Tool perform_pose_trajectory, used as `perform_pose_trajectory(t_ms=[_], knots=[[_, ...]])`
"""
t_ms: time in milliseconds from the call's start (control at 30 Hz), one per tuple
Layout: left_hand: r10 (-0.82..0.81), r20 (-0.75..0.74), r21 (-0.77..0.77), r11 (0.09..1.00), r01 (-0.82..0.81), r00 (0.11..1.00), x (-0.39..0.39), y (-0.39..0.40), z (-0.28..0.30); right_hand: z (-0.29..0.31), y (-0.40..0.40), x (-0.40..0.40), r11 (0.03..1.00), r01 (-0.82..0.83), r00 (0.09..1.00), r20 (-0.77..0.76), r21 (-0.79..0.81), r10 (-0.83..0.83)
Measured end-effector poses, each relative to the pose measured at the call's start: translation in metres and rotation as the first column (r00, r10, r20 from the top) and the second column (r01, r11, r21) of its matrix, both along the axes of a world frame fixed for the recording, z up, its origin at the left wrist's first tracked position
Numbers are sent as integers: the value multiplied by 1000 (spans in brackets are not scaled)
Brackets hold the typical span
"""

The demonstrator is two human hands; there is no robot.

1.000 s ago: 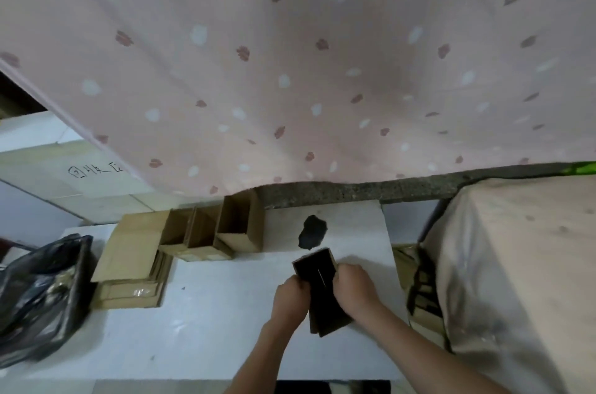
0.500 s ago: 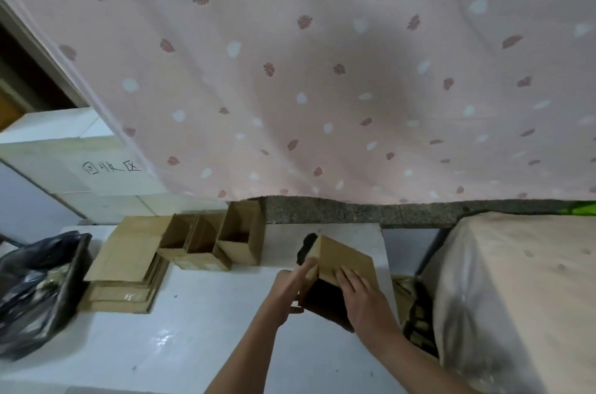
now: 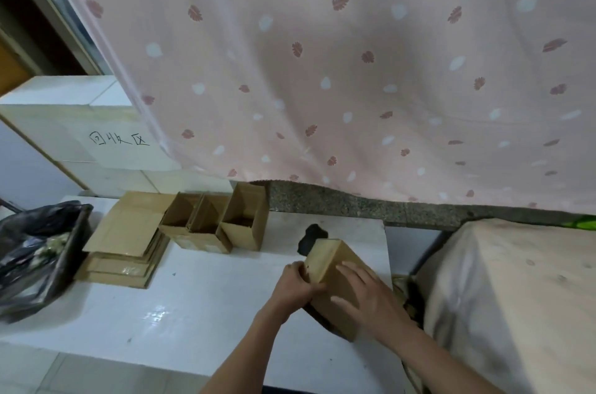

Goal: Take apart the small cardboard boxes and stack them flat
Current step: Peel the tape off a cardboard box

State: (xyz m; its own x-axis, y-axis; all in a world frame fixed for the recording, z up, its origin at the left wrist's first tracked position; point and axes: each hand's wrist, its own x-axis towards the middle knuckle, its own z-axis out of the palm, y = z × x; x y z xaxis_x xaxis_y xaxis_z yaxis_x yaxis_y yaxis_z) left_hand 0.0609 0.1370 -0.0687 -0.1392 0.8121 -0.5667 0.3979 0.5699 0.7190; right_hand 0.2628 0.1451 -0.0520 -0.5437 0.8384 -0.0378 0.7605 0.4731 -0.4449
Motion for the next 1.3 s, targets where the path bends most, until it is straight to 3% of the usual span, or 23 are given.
perform_pose_trajectory(t_ms=[100,167,300,400,500,567,700,833,1033,1167,1300], knots=[[-255,-280,106,950,294,925,-6,1,-5,5,15,-1,999,17,998,57,41,-19],[-379,-383,130,881,455,843,-5,-2,-8,2,23,1,1000,-2,988,152,-2,2],[-455,-482,143,803,579,749,-4,-10,-13,-7,29,1,976,-71,960,251,-204,122],[-486,-557,92,769,632,673,-7,-22,-16,-16,18,-3,984,-53,943,316,-172,106],[-514,-603,45,742,669,610,-4,-34,-21,-32,0,-3,982,-14,947,314,-186,73],[-497,-597,69,751,657,630,0,-40,-25,-38,-8,0,981,36,969,247,-192,12],[-457,-599,125,758,640,658,6,-48,-28,-41,-12,1,994,109,993,41,-23,-108],[-449,-620,114,759,641,643,9,-50,-26,-43,-12,-5,991,35,993,117,-126,-20],[-441,-637,96,768,633,632,27,-52,-26,-42,-6,-12,974,89,994,87,-209,-72],[-384,-756,65,763,644,531,38,-58,-23,-43,-6,-13,970,108,993,64,-218,-96],[-473,-759,-50,728,684,448,46,-65,-18,-43,-9,-13,968,121,992,55,-221,-112]])
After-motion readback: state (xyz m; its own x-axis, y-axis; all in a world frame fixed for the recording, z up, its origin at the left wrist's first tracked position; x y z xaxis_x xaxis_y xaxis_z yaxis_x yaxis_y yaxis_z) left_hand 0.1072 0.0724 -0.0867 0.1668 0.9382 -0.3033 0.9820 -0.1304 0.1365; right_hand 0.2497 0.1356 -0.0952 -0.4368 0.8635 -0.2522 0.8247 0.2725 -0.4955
